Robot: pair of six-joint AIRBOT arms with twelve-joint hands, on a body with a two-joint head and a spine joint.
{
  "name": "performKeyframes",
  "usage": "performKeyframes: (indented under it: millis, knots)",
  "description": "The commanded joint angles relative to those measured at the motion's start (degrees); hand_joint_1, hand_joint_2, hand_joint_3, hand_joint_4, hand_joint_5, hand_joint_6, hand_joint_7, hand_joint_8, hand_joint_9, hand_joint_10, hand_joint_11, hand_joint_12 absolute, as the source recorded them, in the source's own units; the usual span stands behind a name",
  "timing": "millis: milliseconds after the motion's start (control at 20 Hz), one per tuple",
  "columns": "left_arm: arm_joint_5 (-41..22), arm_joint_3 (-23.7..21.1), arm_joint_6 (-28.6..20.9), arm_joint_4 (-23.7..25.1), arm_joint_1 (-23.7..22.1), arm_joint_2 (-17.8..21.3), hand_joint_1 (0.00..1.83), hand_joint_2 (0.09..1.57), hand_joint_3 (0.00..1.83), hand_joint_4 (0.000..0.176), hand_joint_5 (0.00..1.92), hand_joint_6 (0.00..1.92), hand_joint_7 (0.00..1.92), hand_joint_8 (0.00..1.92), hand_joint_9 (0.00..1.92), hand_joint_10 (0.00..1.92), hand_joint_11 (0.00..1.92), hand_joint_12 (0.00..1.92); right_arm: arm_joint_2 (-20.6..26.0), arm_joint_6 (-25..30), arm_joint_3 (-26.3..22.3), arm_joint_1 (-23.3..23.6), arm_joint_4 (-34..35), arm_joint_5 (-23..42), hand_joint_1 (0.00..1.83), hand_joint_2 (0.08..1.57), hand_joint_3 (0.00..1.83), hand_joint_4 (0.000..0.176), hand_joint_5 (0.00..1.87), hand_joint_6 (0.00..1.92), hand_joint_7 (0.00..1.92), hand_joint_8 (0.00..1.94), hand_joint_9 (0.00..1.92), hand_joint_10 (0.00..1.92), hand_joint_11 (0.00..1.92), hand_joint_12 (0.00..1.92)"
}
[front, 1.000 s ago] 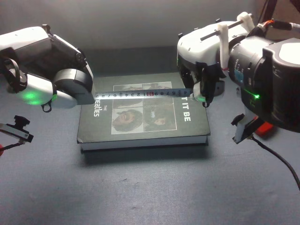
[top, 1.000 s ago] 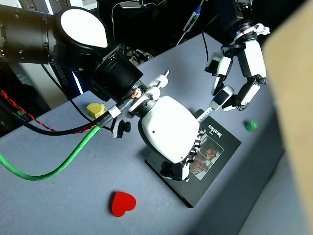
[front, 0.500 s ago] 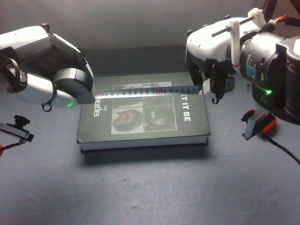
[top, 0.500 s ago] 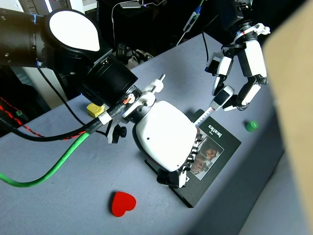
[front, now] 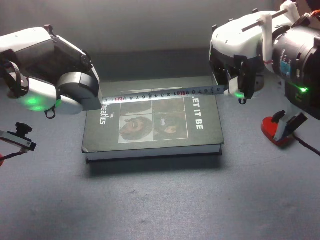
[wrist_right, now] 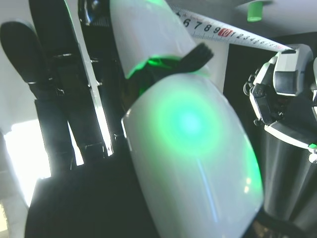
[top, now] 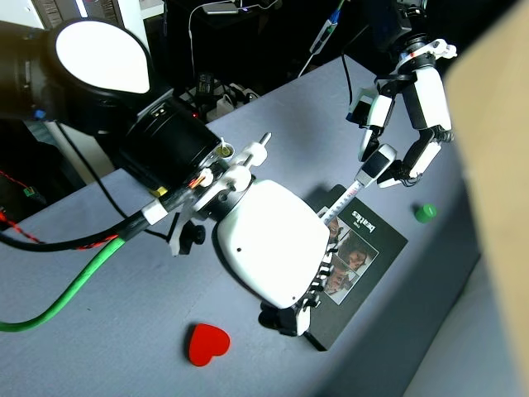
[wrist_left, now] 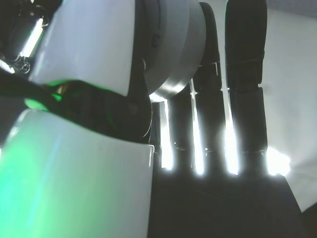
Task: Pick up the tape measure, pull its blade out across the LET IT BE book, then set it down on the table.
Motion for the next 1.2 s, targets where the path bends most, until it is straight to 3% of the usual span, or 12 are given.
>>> performKeyframes:
  millis: [0, 1150]
  knots:
    - [-6.1, 0.5, 0.1, 0.0, -0.7, 0.4, 1.38, 1.1, 0.0, 0.0, 0.92, 0.9, 0.92, 1.01, 1.04, 1.12, 1.04, 0.9, 1.1, -1.2, 0.2, 0.4, -4.5, -2.1, 1.23, 1.12, 0.0, 0.0, 0.87, 1.08, 1.1, 0.89, 1.21, 0.22, 0.83, 1.19]
    - [-6.3, 0.5, 0.1, 0.1, -0.7, 0.4, 1.38, 1.1, 0.0, 0.0, 0.93, 0.87, 0.94, 0.98, 1.03, 1.15, 1.03, 0.9, 5.0, -2.1, 4.1, -0.4, -5.1, 2.6, 1.23, 1.12, 0.0, 0.0, 0.87, 1.07, 1.11, 0.87, 1.2, 0.27, 0.83, 1.19]
